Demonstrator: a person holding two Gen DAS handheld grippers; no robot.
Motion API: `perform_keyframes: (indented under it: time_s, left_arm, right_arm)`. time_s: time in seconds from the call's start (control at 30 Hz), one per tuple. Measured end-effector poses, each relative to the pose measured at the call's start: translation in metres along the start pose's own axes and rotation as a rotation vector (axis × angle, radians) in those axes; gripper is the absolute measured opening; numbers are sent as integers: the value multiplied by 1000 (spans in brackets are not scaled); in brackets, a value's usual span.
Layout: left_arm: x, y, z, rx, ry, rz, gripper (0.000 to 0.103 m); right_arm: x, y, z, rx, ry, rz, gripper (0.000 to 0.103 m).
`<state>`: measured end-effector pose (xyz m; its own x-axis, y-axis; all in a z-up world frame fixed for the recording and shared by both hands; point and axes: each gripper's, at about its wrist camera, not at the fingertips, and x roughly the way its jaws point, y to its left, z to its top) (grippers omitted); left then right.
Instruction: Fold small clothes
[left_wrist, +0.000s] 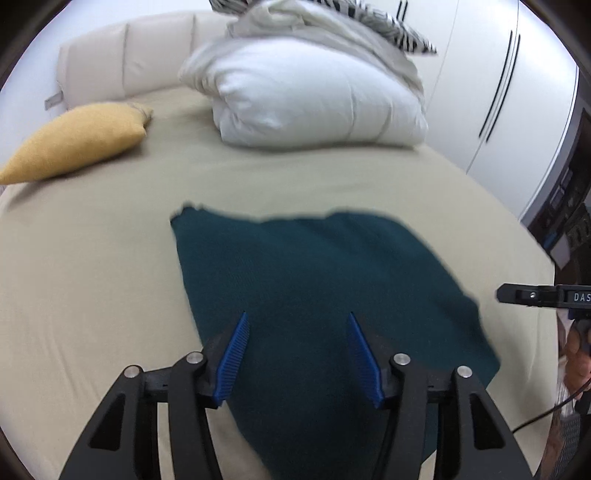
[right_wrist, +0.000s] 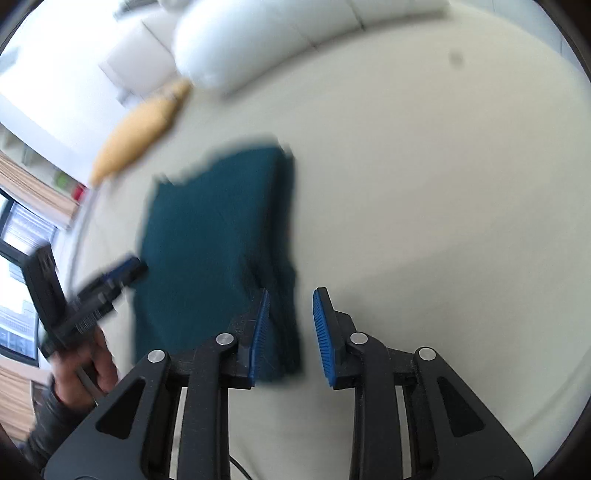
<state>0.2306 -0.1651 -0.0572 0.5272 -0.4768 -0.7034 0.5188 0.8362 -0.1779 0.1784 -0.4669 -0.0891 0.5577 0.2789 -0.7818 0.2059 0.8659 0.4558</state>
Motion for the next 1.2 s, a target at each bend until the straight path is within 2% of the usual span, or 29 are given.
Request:
perform_keyframes:
  time_s: [0.07,0.13,0.2,0.23,0.27,0.3,0.37,0.4,0.43,0.47,0.6,0.67,0.73,0.77,0.83,0.9,0.97,1.03,1.07,1.1,1.13,1.2]
  left_arm:
    - [5,-4,19,12,-16,14,59]
    - [24,-6,35,23,12,34,59]
    - [52,0,40,-6,92,43,59]
    - [73,6,36,-25,161,36,59]
    - [85,11,30,-42,182,24,61]
    - [89,15,26,-50,166,15,63]
    - [90,18,22,-62,146,6,63]
    - [92,18,21,-56,145,13,64]
    - [94,16,21,-43,145,19,64]
    - [95,15,20,-35,146,22,65]
    - [100,14,20,-21,157,23,67]
    - [97,14,19,-19,155,14,68]
    - [97,19,20,-32,157,-3,67]
    - [93,20,21,-42,153,-8,67]
    - [78,21,22,-66,130,-3,66]
    - [57,16,19,-75,106,26,62]
    - [28,9,11,-78,51,18,62]
    - [19,2,-2,-64,41,17,62]
    - [27,-3,-12,-33,78,36,62]
    - [32,-4,-18,-11,86,49,64]
    - [31,-6,-23,13,65,56,64]
    - [26,-5,-22,7,75,52,63]
  right_arm:
    - [8,17,21,-19,-8,112,25]
    - [25,35,36,-73,-1,179,25]
    - [52,47,56,-72,9,226,25]
    - [65,48,66,-42,18,255,25]
    - [77,47,76,-15,31,295,25]
    - [95,46,87,7,49,309,25]
    - [126,36,95,37,96,206,22]
    - [140,30,95,48,121,189,17]
    - [146,24,97,52,113,199,13]
    - [145,19,99,54,85,201,4]
    - [146,-9,101,110,31,260,0]
    - [142,-24,97,174,12,301,0]
    - [127,-28,93,193,-21,262,0]
    - [116,-26,90,180,-46,241,6]
    - [89,-19,76,150,-77,244,8]
    - [61,-6,57,82,-82,292,9]
    - [40,3,33,26,-75,347,9]
    - [37,8,7,-10,-31,374,18]
    - [42,6,-4,-12,-7,362,27]
    - [52,-2,-15,-7,27,322,30]
    - [59,-11,-21,7,41,317,29]
    - [54,-28,-28,56,7,373,29]
